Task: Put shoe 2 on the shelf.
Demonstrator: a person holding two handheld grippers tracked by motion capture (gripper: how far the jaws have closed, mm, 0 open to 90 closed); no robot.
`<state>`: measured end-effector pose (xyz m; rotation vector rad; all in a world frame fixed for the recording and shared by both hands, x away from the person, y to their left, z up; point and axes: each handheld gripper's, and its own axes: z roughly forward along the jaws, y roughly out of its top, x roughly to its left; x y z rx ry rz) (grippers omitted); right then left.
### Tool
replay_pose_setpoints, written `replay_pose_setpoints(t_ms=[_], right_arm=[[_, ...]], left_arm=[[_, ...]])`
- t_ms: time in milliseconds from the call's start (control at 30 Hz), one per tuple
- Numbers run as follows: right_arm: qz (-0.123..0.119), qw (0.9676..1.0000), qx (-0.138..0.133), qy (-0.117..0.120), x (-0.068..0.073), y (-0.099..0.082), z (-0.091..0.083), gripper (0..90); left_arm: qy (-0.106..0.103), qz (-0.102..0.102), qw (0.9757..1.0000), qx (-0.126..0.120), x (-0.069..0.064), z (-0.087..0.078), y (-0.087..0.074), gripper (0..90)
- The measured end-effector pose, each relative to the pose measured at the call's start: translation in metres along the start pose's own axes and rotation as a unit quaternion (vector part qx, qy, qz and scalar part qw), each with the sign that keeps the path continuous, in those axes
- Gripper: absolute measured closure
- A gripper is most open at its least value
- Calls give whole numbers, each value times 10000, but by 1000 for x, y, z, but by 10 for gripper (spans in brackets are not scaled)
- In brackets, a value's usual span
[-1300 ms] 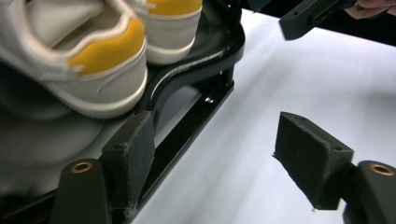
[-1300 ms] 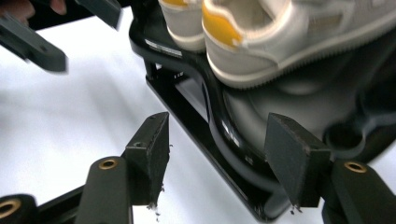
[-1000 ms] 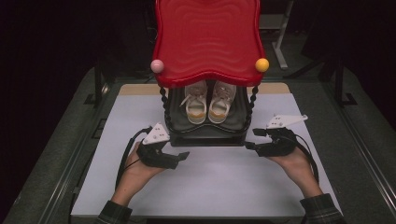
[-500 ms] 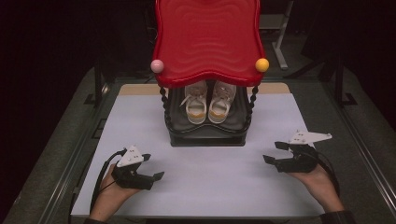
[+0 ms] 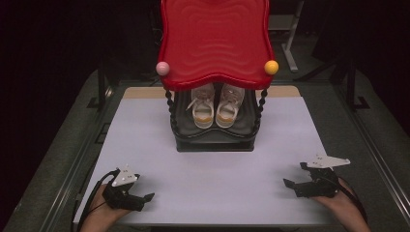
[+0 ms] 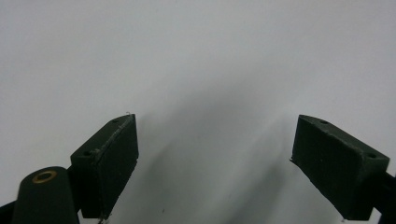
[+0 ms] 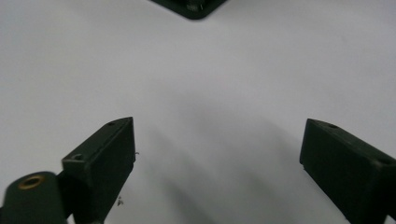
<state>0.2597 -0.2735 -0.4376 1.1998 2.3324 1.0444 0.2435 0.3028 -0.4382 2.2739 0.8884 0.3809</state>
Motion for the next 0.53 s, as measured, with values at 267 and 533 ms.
replay_pose_setpoints(t_ms=[267,533], right_arm=[[-62,9993,295,-206,-4,-11,10,82],[-19,9995,254,-212,-7,-15,13,39]], left_arm=[[-41,-92,9999,-128,7,1,-12,133],[-61,-52,9995,-318,7,2,-17,132]])
